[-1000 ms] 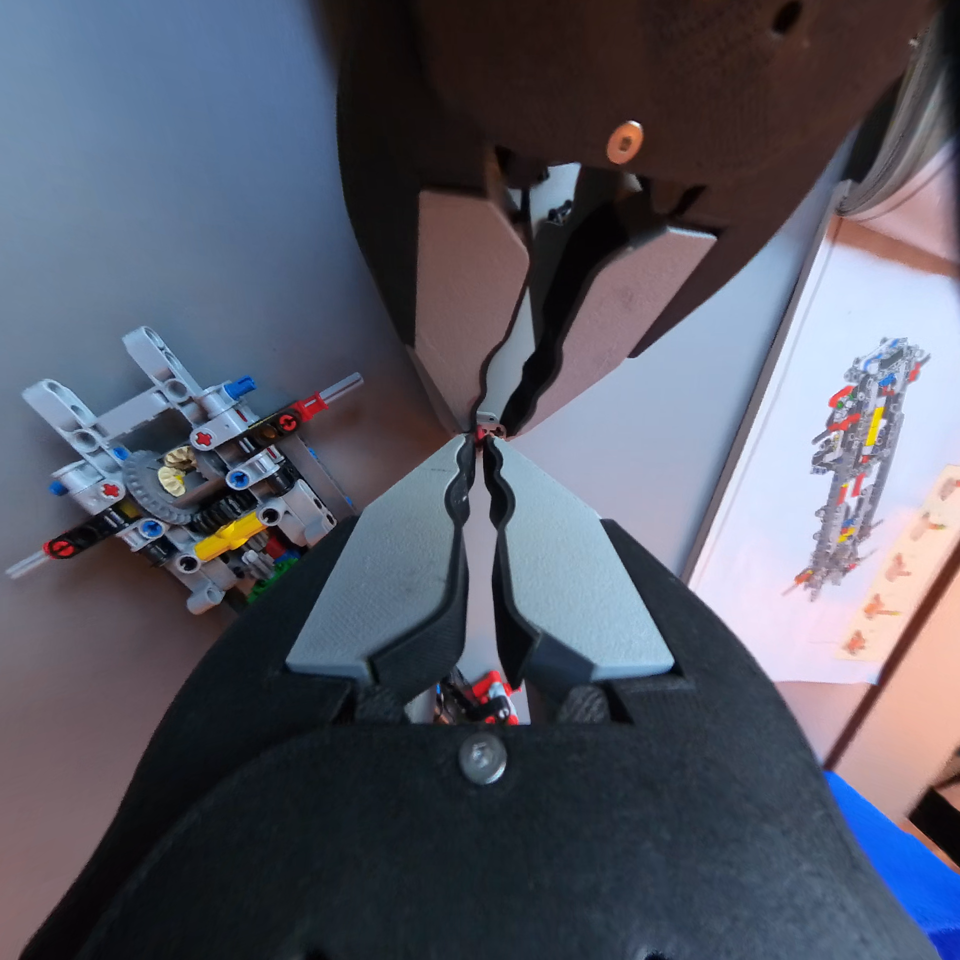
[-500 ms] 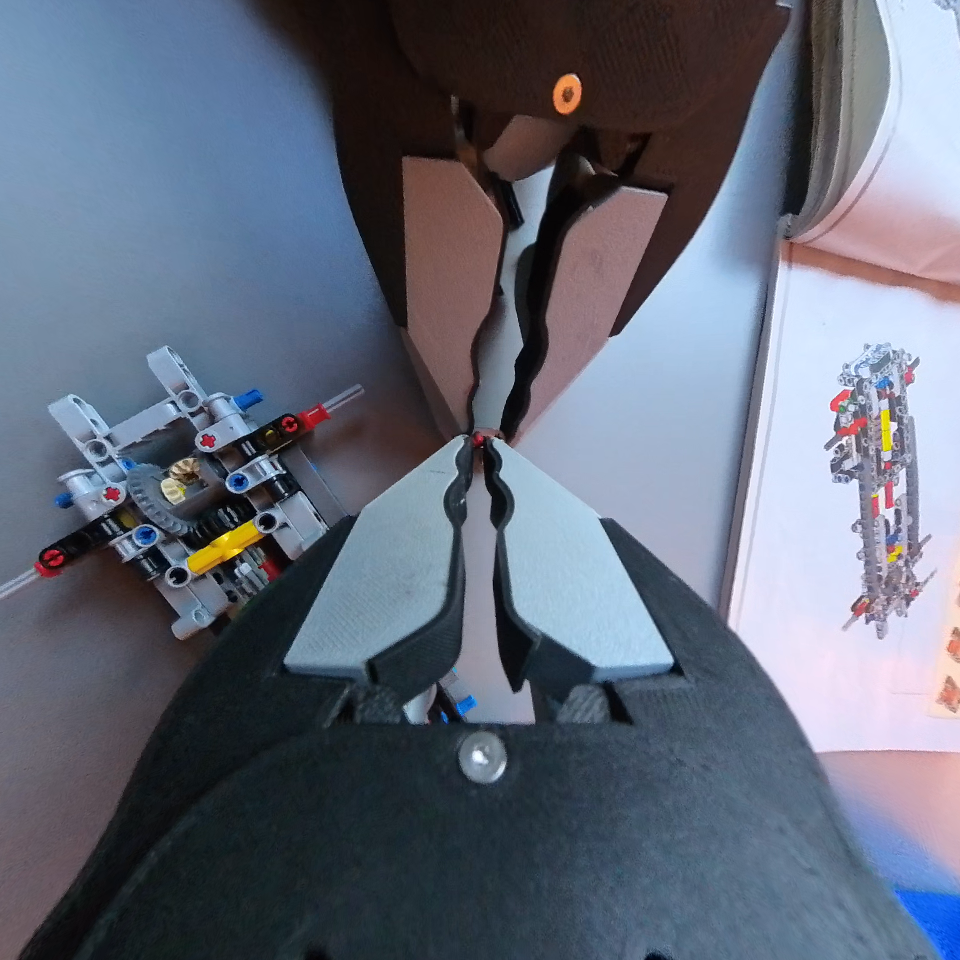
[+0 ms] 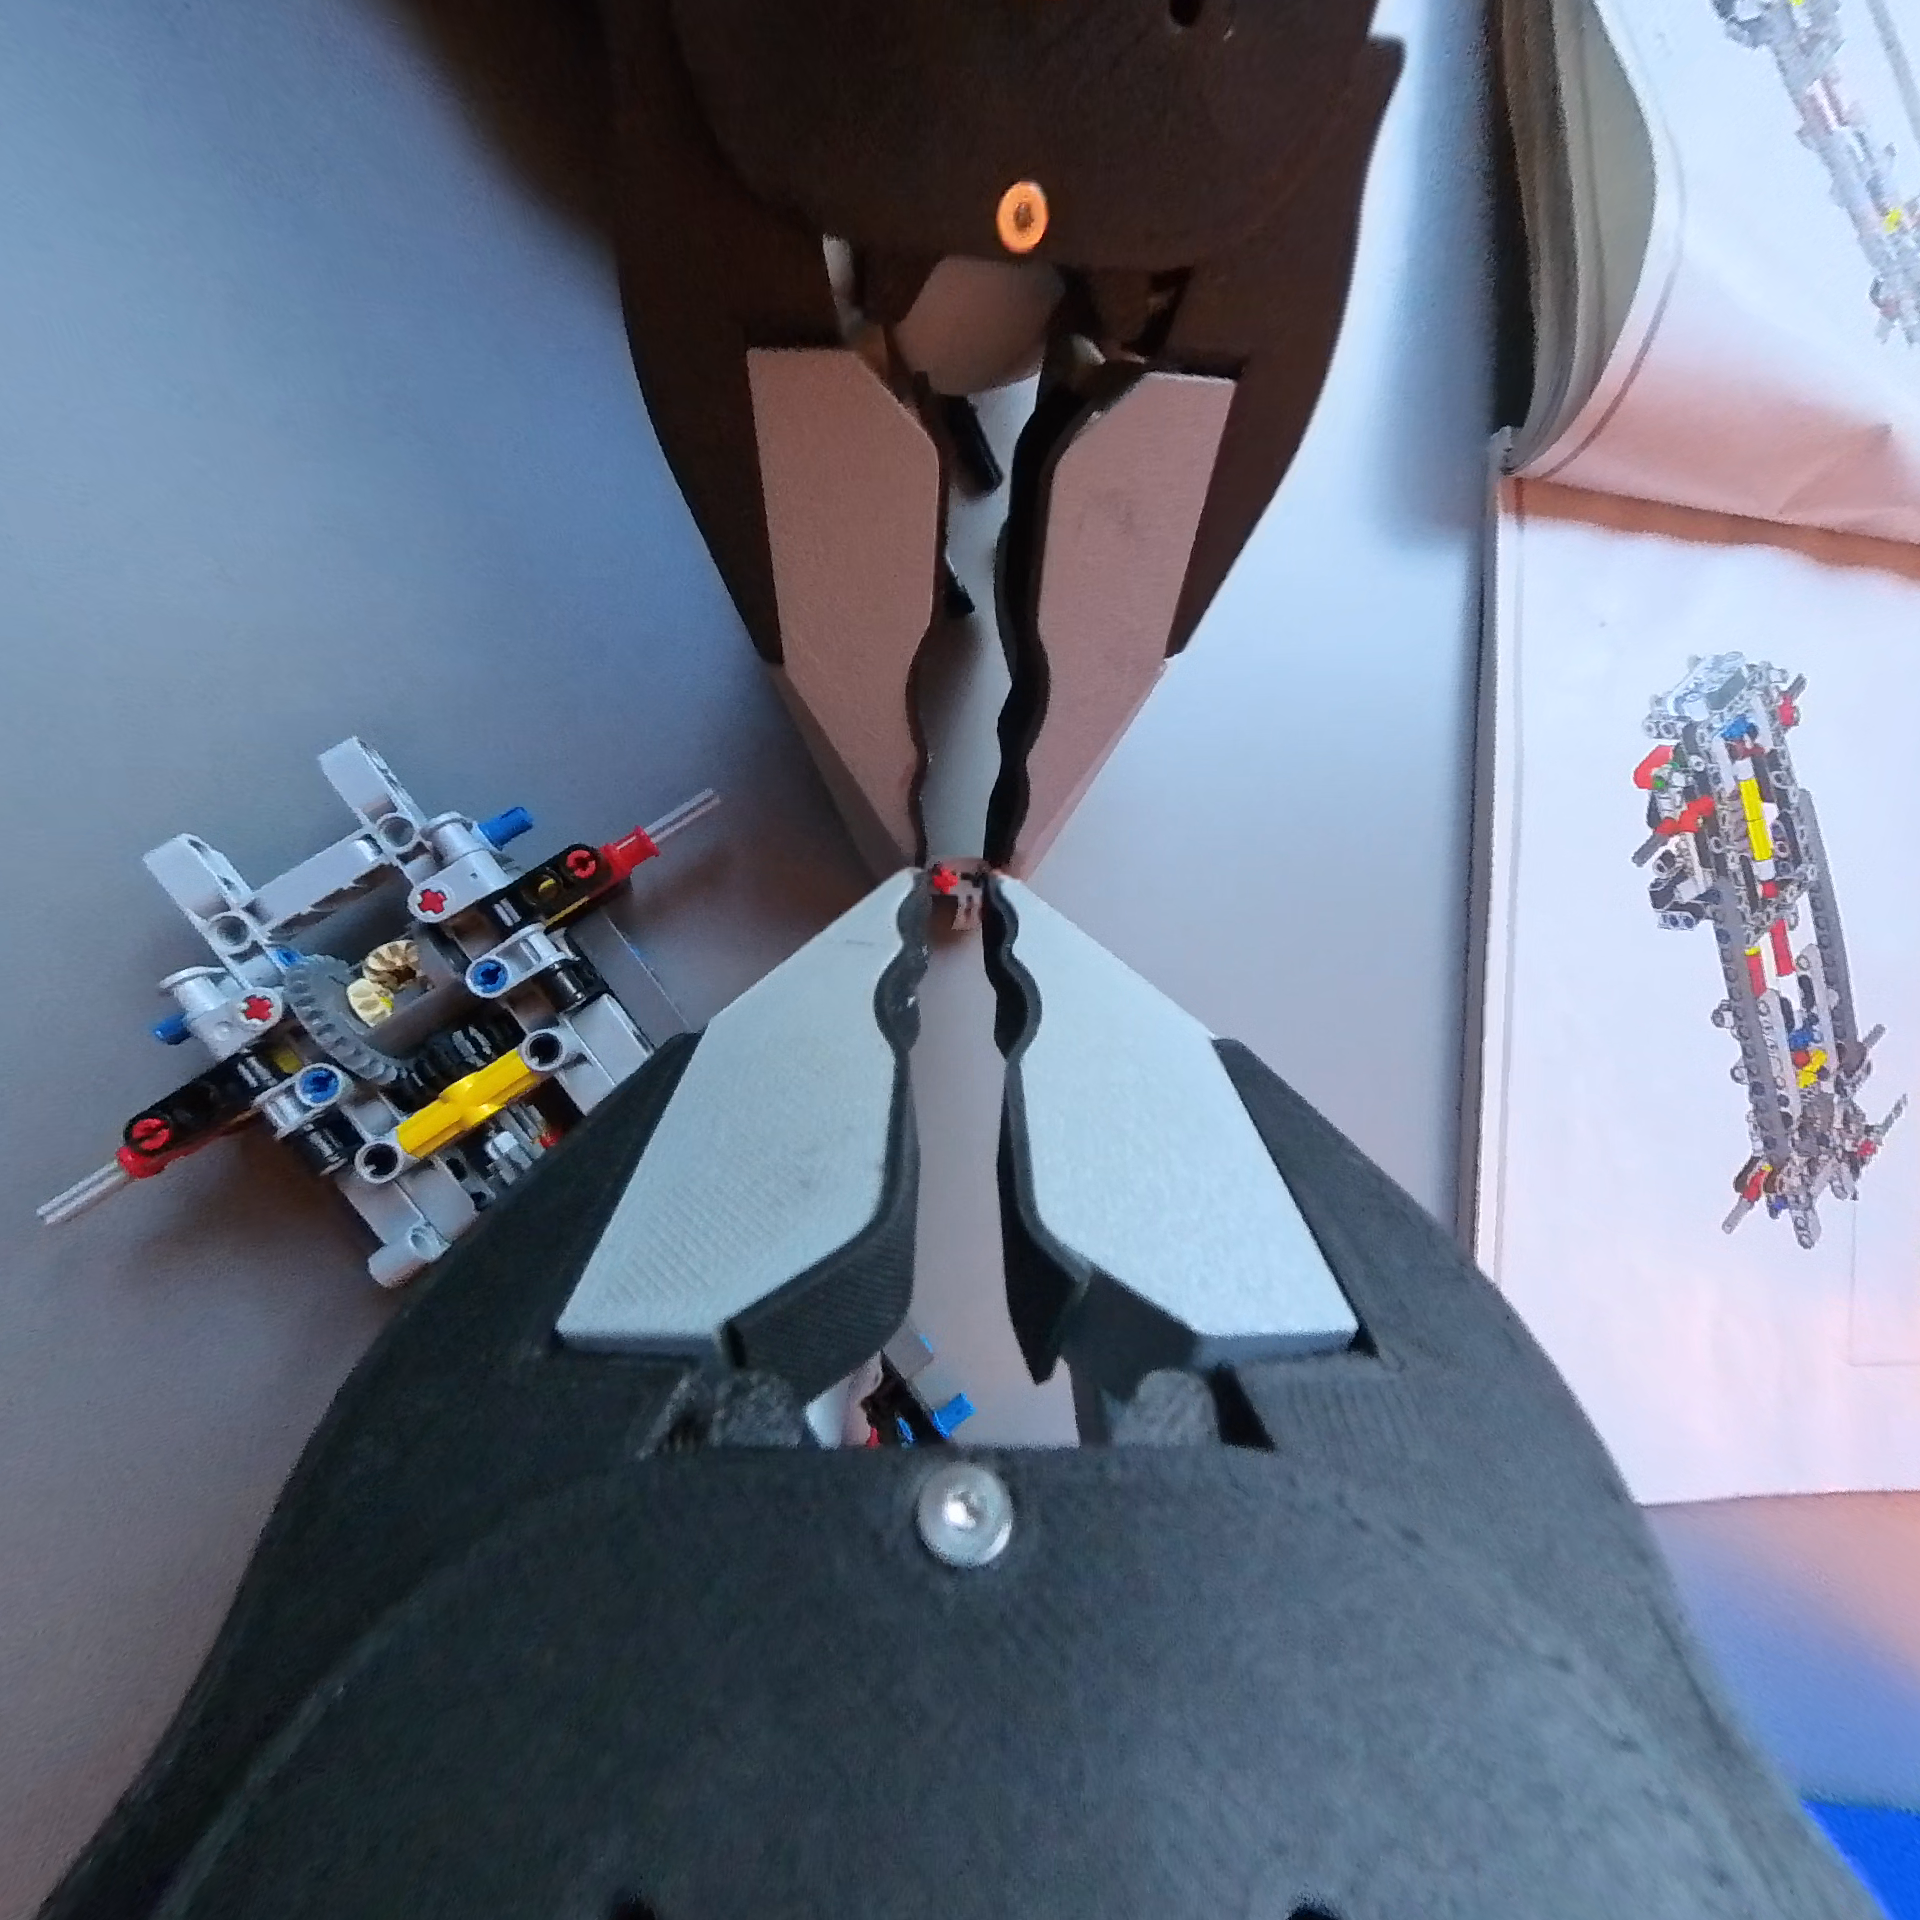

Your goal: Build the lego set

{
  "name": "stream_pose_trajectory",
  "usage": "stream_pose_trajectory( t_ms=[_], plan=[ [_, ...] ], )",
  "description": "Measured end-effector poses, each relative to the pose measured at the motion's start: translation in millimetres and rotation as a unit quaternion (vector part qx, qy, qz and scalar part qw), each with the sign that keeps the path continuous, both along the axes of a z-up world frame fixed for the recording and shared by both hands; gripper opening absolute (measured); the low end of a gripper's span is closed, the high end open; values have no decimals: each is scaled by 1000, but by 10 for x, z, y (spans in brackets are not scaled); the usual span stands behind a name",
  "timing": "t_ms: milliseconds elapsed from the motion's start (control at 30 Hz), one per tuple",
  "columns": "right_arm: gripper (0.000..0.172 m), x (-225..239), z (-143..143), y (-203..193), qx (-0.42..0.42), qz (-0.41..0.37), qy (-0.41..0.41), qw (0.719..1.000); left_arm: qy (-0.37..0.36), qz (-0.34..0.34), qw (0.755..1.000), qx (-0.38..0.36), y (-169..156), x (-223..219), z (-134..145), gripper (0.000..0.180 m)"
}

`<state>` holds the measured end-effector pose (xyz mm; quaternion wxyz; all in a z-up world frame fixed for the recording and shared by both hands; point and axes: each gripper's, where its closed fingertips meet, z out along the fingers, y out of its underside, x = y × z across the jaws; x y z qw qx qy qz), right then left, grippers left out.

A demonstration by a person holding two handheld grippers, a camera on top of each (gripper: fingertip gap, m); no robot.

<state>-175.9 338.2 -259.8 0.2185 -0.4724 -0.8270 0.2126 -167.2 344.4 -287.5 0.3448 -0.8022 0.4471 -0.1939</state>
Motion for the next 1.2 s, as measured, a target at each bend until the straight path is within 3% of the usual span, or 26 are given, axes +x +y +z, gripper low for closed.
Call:
stream_pose_trajectory(
  t_ms=[533,867,1200],
  plan=[
    [0,4,-32,-33,-17,9,-17,1000,1,0,1000,1,1,1,-1,14],
    [0,-7,-43,-33,19,7,-50,999,2,0,1000,1,2,-1,-2,14],
    [1,-1,-55,-36,-26,-11,-46,999,2,0,1000,1,2,-2,-1,14]
  ],
)
